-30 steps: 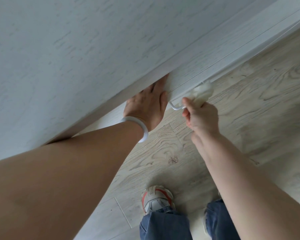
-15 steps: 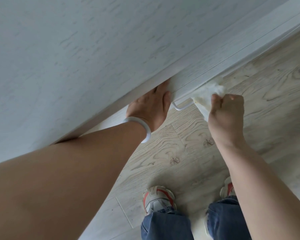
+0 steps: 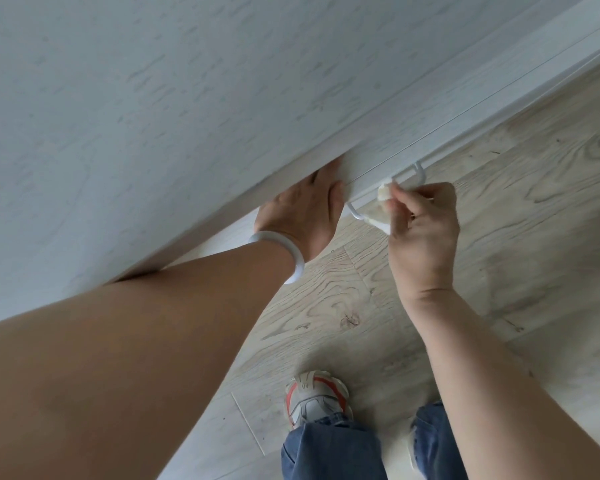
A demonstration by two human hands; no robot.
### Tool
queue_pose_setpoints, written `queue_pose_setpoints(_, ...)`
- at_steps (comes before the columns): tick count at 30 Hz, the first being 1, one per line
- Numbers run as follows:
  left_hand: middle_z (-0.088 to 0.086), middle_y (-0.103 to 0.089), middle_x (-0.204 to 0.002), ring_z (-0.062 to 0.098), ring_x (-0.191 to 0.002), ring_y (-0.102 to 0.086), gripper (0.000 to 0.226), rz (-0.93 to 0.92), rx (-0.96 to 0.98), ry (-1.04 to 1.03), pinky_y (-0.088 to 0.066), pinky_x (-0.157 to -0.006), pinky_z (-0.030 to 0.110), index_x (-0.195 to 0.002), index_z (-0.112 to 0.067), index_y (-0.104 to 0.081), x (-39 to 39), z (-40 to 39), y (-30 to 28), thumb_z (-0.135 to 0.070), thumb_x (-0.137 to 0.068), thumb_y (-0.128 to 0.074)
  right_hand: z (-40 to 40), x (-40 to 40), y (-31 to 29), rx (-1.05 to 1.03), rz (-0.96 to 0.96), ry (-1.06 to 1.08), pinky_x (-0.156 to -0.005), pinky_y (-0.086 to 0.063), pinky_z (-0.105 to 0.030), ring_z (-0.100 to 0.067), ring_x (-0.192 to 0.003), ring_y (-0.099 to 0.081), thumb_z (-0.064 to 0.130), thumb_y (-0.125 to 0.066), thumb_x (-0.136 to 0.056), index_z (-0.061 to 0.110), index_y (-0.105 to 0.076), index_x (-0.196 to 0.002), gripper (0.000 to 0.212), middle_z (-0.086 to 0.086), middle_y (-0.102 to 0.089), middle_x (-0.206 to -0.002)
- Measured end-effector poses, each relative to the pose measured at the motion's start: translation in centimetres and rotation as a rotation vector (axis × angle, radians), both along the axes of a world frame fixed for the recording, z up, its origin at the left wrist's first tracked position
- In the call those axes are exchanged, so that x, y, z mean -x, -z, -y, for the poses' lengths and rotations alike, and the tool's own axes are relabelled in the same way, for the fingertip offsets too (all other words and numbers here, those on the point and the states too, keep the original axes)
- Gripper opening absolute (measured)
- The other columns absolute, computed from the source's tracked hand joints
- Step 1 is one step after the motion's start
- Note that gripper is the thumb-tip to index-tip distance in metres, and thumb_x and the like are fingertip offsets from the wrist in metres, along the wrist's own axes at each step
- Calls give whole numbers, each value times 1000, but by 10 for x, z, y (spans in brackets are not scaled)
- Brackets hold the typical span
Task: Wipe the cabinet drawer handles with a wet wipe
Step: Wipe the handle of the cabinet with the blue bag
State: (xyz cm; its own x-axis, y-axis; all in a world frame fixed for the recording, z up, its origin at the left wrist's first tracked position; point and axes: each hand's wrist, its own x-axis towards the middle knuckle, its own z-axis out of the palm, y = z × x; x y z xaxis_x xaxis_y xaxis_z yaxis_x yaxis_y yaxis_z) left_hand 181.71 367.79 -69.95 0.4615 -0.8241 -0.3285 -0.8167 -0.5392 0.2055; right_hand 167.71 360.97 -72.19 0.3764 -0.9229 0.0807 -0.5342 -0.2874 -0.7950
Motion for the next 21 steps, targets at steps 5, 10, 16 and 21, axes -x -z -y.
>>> queue_pose_setpoints(5, -5, -29, -157, 24, -140, -36, 52, -18, -13, -10, -32, -111, 46, -154, -33, -4, 0, 1, 0, -39, -104, -15, -11, -1, -2, -111, 0, -177, -75, -44, -7, -14, -73, -54, 5, -67, -87, 6, -74, -97, 13, -12, -53, -90)
queue_pose_setpoints(10, -5, -33, -153, 25, -136, -41, 52, -8, 0, -6, -36, -108, 47, -154, -34, -5, 0, 1, -1, -40, -103, -15, 34, 14, 3, -137, 66, 93, -70, -52, -22, -21, -71, -61, 14, -67, -88, 14, -76, -96, 13, -9, -56, -88)
queue_pose_setpoints(16, -8, -23, -159, 23, -142, -33, 53, -14, 12, 2, -29, -113, 45, -155, -33, -2, 0, 0, -2, -39, -104, -15, -2, 3, -4, -152, -6, -215, -67, -45, -12, -8, -70, -57, 12, -69, -87, 13, -76, -96, 12, -8, -62, -86)
queue_pose_setpoints(21, -6, -28, -157, 27, -138, -40, 53, 1, 16, 12, -35, -109, 48, -155, -32, -4, 0, 0, -2, -38, -104, -16, 12, 5, -1, -339, 185, 133, -49, -56, -34, -21, -68, -65, 16, -71, -85, 28, -76, -90, 14, -10, -63, -86)
